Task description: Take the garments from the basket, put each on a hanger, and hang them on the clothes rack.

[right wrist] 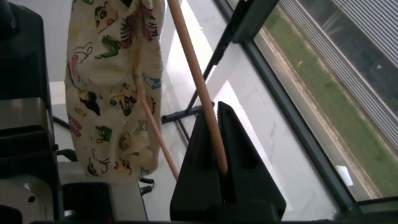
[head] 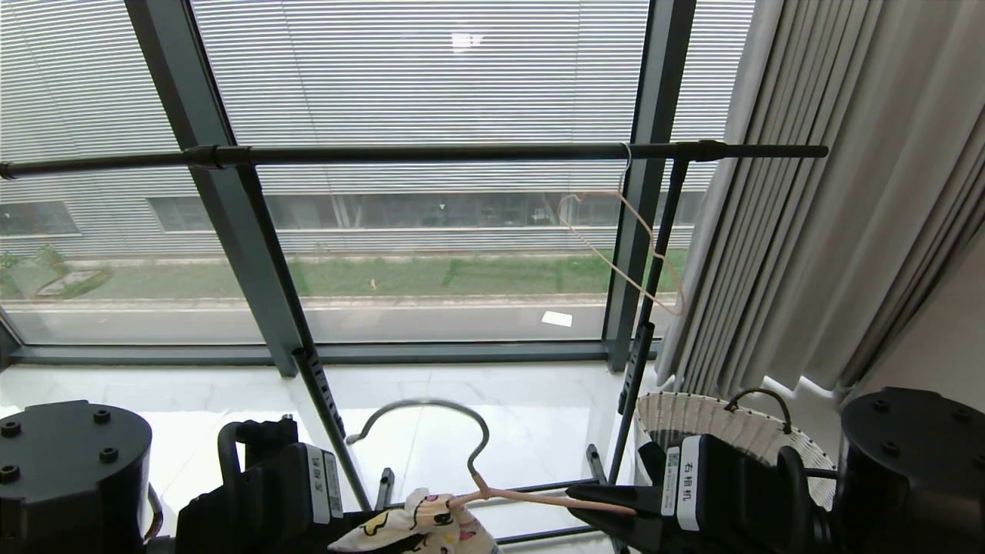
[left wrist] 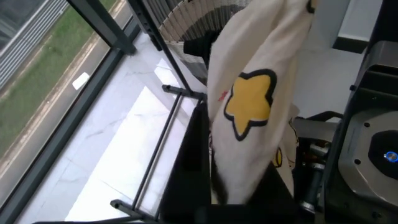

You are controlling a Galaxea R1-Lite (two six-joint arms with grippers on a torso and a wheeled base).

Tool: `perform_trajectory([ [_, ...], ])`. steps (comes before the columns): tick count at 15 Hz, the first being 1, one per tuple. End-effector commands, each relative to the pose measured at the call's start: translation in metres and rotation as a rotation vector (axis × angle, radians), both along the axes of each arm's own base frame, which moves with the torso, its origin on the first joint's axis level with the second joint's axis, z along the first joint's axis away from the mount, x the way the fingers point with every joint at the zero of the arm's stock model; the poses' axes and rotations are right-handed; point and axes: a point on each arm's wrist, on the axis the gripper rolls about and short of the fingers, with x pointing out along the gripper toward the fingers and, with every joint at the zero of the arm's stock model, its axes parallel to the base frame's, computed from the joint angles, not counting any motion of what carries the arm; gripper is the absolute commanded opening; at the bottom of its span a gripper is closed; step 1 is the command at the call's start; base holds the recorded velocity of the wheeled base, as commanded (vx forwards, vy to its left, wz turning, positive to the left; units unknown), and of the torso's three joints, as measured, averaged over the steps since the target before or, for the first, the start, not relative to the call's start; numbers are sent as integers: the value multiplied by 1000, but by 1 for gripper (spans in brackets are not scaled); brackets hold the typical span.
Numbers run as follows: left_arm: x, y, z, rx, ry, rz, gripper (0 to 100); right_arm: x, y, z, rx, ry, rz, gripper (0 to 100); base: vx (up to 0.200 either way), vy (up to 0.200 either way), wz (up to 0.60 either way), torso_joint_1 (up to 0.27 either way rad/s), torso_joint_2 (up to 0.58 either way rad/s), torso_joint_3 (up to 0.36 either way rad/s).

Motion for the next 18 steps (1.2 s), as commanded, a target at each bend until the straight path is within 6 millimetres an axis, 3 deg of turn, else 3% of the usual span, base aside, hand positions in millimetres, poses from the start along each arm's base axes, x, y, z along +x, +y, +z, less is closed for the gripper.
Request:
perform_trajectory([
  [1, 0, -1, 0, 0, 1, 0, 0, -1, 0, -1, -7, 0, 5, 0, 0, 0, 0, 0, 0, 0],
  [3, 1, -1, -1, 2, 7, 1, 0, -1, 0, -2, -12, -8, -2, 0, 0, 0, 0, 0, 0, 0],
  [4, 0, 0, -3, 5, 12, 5, 0, -1, 0, -1, -11, -12, -1, 100, 0, 0, 0, 0, 0, 0],
  [12, 18, 28, -5, -13, 44, 229, 0, 3, -1, -3, -26, -27, -55, 100, 0, 0, 0, 0, 0, 0],
  [18, 27, 34, 44, -207, -35, 333, 0, 13, 19, -18, -39, -9, -55, 100, 0, 0, 0, 0, 0, 0],
])
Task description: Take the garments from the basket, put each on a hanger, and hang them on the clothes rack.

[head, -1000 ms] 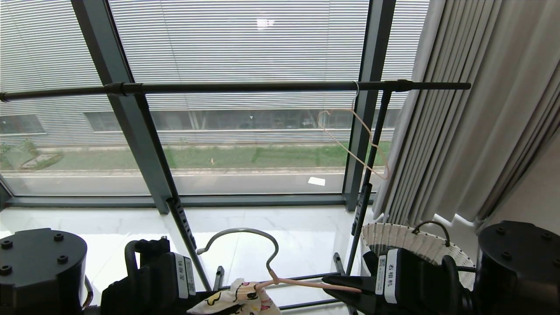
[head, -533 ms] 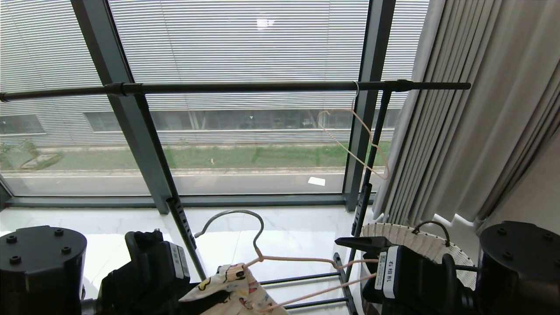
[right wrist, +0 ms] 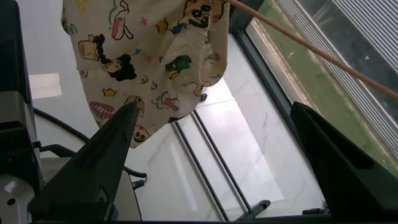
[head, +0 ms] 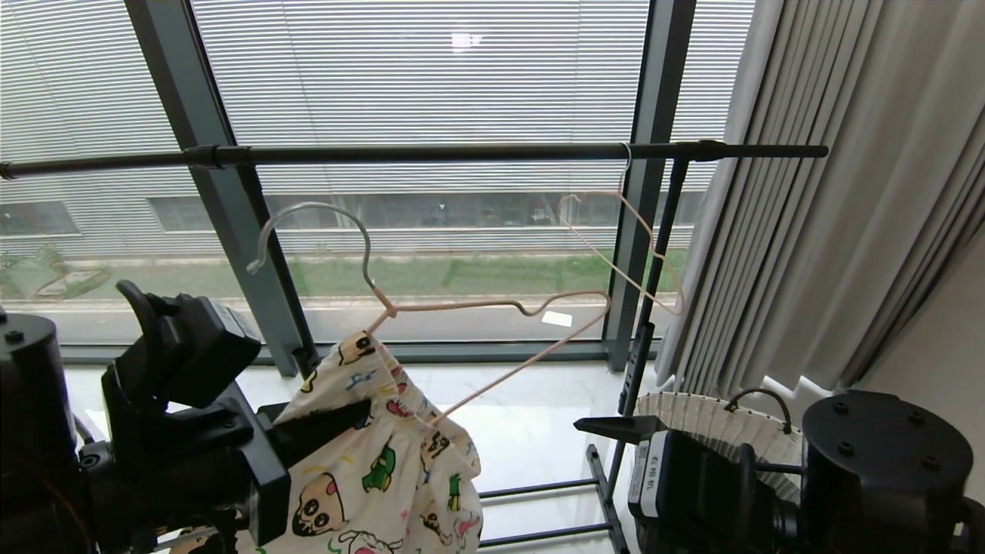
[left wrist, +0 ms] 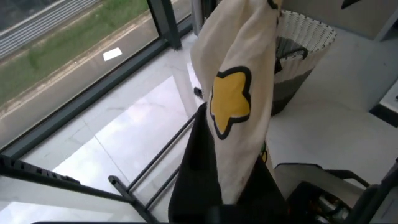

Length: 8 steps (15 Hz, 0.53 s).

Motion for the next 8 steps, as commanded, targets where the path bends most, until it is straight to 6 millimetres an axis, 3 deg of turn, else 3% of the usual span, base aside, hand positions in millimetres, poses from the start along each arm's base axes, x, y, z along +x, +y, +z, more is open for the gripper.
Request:
perform_trajectory([
  [1, -3, 3, 17, -30, -70, 6, 0, 11, 20, -16, 16, 45, -19, 100, 0, 0, 0, 0, 0, 0],
  [5, -10, 6, 24, -43, -112, 4, 0, 38, 58, -13, 200, 203, -264, 100, 0, 0, 0, 0, 0, 0],
  [8, -11, 6, 25, -44, -118, 2, 0, 53, 70, -10, 268, 238, -331, 100, 0, 0, 0, 0, 0, 0],
])
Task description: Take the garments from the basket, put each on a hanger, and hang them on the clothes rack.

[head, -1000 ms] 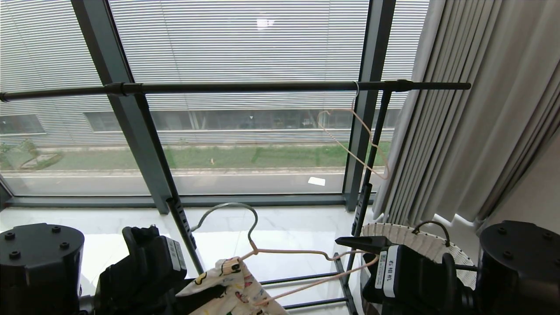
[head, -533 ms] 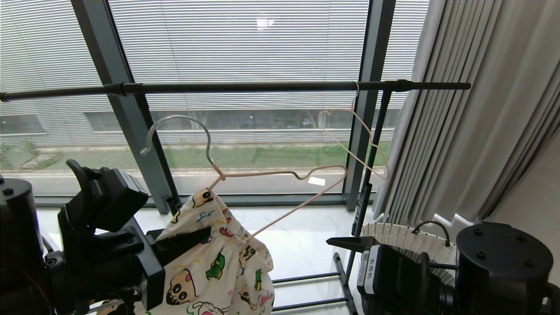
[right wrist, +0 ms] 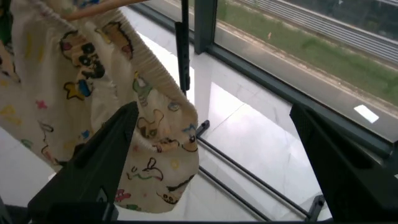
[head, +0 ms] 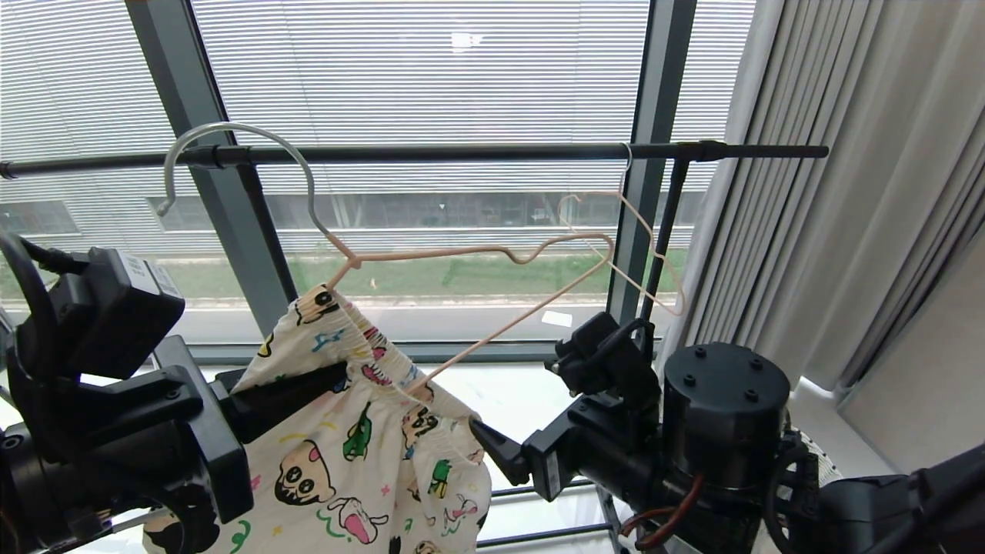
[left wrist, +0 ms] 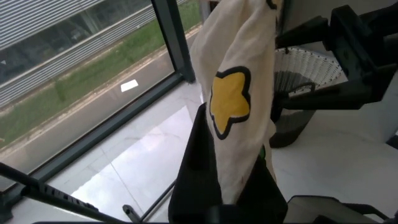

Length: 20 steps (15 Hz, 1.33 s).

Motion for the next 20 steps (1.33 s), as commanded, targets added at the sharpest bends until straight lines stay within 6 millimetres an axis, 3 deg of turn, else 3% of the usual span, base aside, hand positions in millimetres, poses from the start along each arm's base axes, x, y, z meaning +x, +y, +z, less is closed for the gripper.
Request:
perform_trajectory([
  [1, -2, 0, 1, -3, -7, -3, 0, 5, 10, -12, -24, 14, 3, 100, 0, 0, 0, 0, 0, 0],
  [5, -3, -2, 3, -7, -15, -21, 0, 4, 23, -29, -61, 35, 16, 100, 0, 0, 0, 0, 0, 0],
  [9, -5, -2, 5, -11, -24, -27, 0, 8, 27, -32, -62, 36, 13, 100, 0, 0, 0, 0, 0, 0],
  [12, -9, -7, 5, -11, -26, -66, 0, 12, 31, -52, -129, 38, -52, 100, 0, 0, 0, 0, 0, 0],
  [13, -12, -10, 4, -7, -26, -96, 0, 24, 26, -65, -219, -7, -165, 100, 0, 0, 0, 0, 0, 0],
  [15, -11, -8, -5, 65, -44, -55, 0, 45, 12, -68, -274, -42, -292, 100, 0, 0, 0, 0, 0, 0],
  [20, -7, 5, -19, 101, -9, 47, 0, 89, -33, -44, -250, -74, -460, 100, 0, 0, 0, 0, 0, 0],
])
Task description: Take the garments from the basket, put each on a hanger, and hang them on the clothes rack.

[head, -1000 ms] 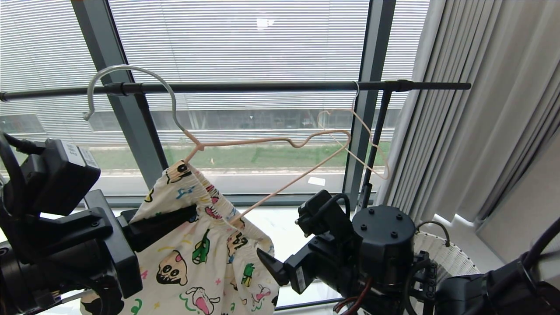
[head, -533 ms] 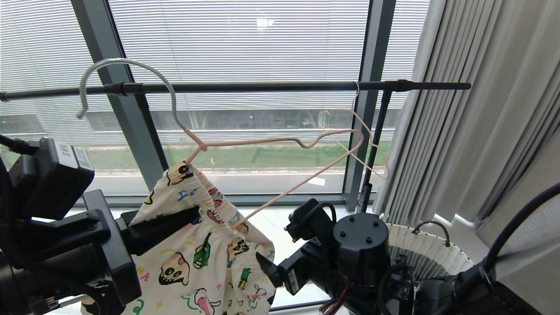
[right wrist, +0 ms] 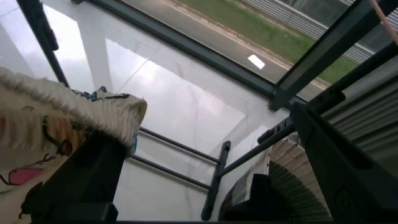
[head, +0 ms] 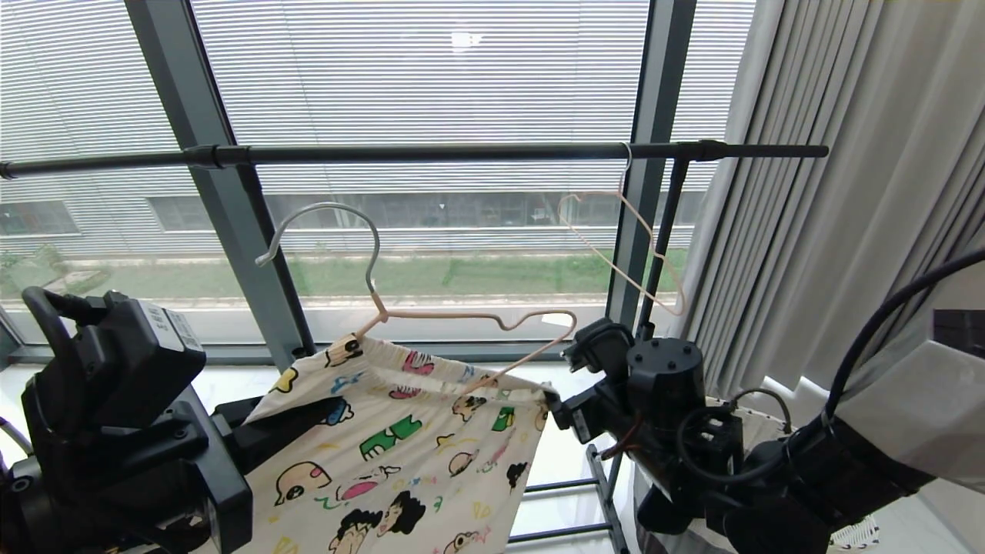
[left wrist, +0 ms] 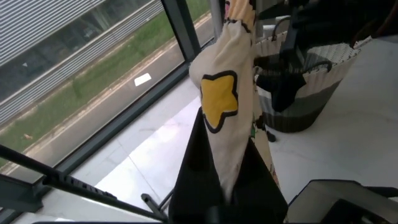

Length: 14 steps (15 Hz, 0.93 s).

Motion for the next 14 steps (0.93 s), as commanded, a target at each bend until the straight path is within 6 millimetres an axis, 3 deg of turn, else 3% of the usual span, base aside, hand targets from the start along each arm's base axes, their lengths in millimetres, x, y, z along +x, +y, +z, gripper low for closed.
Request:
perform_trajectory([
  [1, -1, 3, -3, 6, 3, 13, 0, 12, -17, 14, 27, -27, -54, 100, 0, 0, 0, 0, 0, 0],
  [5, -7, 6, -11, 47, -7, -3, 0, 19, -29, 28, 58, -54, -73, 100, 0, 0, 0, 0, 0, 0],
  [10, -13, 8, -36, 148, 31, -30, 0, 22, -45, 48, 85, -67, -54, 100, 0, 0, 0, 0, 0, 0],
  [14, -5, 4, -50, 185, 113, -35, 0, 21, -50, 85, 119, -75, 29, 100, 0, 0, 0, 0, 0, 0],
])
